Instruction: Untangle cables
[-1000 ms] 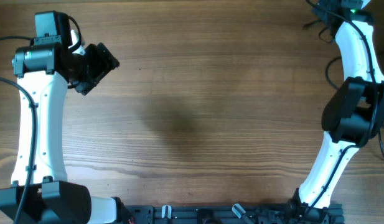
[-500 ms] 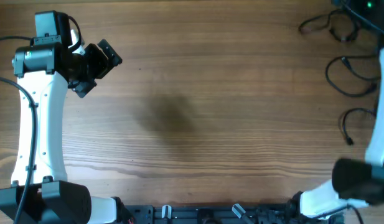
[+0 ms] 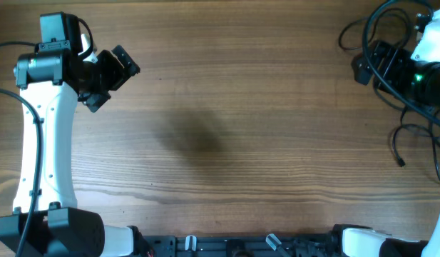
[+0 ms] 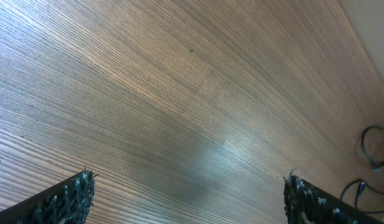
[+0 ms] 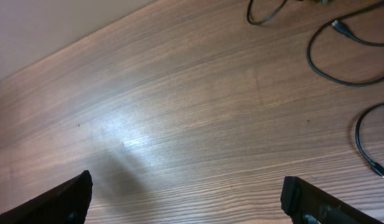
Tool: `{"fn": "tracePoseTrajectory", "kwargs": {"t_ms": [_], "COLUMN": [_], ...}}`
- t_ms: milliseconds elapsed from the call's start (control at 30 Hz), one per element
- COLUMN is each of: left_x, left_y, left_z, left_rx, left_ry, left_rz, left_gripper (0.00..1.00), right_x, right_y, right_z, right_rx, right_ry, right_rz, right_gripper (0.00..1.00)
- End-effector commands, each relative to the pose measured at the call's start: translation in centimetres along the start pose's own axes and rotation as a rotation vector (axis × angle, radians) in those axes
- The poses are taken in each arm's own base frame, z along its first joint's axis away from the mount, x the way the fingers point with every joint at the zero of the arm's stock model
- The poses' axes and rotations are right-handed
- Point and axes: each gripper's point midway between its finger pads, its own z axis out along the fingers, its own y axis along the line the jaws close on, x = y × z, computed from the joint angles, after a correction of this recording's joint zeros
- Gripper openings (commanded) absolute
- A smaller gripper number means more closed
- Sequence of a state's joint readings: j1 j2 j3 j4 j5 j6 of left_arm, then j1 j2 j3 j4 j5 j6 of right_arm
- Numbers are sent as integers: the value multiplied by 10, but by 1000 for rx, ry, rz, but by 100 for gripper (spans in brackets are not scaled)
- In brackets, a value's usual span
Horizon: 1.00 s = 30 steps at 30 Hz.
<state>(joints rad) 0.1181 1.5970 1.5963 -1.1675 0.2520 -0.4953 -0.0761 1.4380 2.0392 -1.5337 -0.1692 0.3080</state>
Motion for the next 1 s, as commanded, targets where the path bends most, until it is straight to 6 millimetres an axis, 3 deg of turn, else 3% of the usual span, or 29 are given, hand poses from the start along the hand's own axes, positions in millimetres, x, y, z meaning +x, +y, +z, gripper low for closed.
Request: {"fn": "tracePoseTrajectory", "kwargs": {"t_ms": [0, 100, 267, 500, 667, 767, 967], "left_x": [-3, -3, -3, -3, -3, -3, -3], "left_y": [1, 1, 1, 1, 1, 1, 1], "left_z": [-1, -1, -1, -1, -1, -1, -1], "left_rx": [-7, -7, -7, -7, -7, -7, -7], "left_ry": [-9, -9, -9, -9, -9, -9, -9], "left_rz": [0, 0, 0, 0, 0, 0, 0], "left_gripper": [100, 100, 100, 100, 100, 100, 100], "right_x": [2, 15, 25, 32, 62, 80, 104], "right_y": [0, -4, 7, 11, 1, -12, -26], "right_z": [-1, -1, 6, -7, -11, -1, 34], "right_rx": [2, 14, -40, -82, -146, -166, -206], "right_ry": [10, 62, 90, -159, -410, -599, -790], "right_rz": [-25, -68, -220, -289, -316, -337, -355], "right_gripper": [100, 100, 100, 100, 100, 100, 100]}}
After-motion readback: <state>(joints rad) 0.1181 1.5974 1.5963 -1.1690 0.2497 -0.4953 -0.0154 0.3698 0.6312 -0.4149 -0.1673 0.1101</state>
